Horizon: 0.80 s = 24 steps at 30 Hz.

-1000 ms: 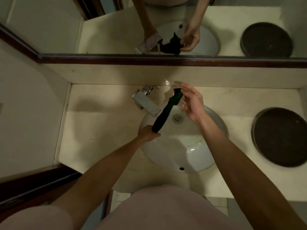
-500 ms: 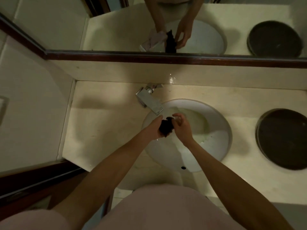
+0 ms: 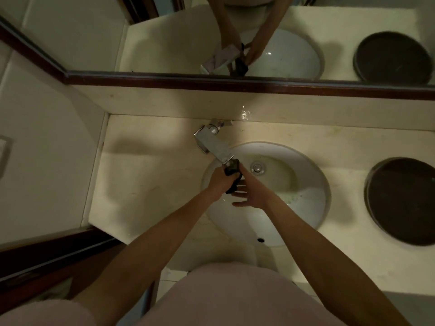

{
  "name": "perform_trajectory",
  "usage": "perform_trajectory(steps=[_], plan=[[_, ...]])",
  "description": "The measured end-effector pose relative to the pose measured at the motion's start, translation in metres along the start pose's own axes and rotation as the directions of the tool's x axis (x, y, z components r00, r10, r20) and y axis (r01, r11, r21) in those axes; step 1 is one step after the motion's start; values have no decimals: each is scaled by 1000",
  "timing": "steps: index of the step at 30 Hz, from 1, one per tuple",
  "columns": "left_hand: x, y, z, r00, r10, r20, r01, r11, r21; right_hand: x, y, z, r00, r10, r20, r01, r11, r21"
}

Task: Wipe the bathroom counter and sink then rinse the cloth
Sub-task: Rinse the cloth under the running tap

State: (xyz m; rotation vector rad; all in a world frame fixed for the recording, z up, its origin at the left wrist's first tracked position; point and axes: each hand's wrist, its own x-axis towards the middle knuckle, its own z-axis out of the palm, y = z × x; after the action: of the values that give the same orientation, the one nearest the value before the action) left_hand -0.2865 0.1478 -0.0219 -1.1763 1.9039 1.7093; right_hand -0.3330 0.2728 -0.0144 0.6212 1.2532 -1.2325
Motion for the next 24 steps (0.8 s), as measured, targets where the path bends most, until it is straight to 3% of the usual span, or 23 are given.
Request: perform_trajectory(steps=[3,7,9,11,13,15,19,22,24], plan=[[-14,6,0,986,133,101,-160,929,334,16,-1,10,988,-7,157,-23,982,188],[-17,5,-19,958,161,237,-267,799,538,36,-5,15,991,-132,-28,135,944,301],[-12,3,-32,981,146,127,-188,875,446,34,-11,13,968,-214,-128,239,945,224],[-7,8,-40,998,70,-5,-66,954,293,26,-17,9,963,-258,-71,263,962,67],[-2,18,-40,993,-107,44,108,994,-31,18,-22,5,966,-243,88,250,965,-75],[1,24,-42,979,-166,120,190,955,-227,12,-28,2,958,-190,216,228,959,-168],[10,20,-43,998,-42,44,51,970,-236,12,-40,-1,947,-175,268,229,955,-187],[14,25,-47,999,-5,-53,-8,970,-245,24,-45,-6,957,-271,103,276,961,-35],[10,26,-46,1000,-13,-2,12,988,-157,34,-44,-3,951,-307,-32,308,941,137]])
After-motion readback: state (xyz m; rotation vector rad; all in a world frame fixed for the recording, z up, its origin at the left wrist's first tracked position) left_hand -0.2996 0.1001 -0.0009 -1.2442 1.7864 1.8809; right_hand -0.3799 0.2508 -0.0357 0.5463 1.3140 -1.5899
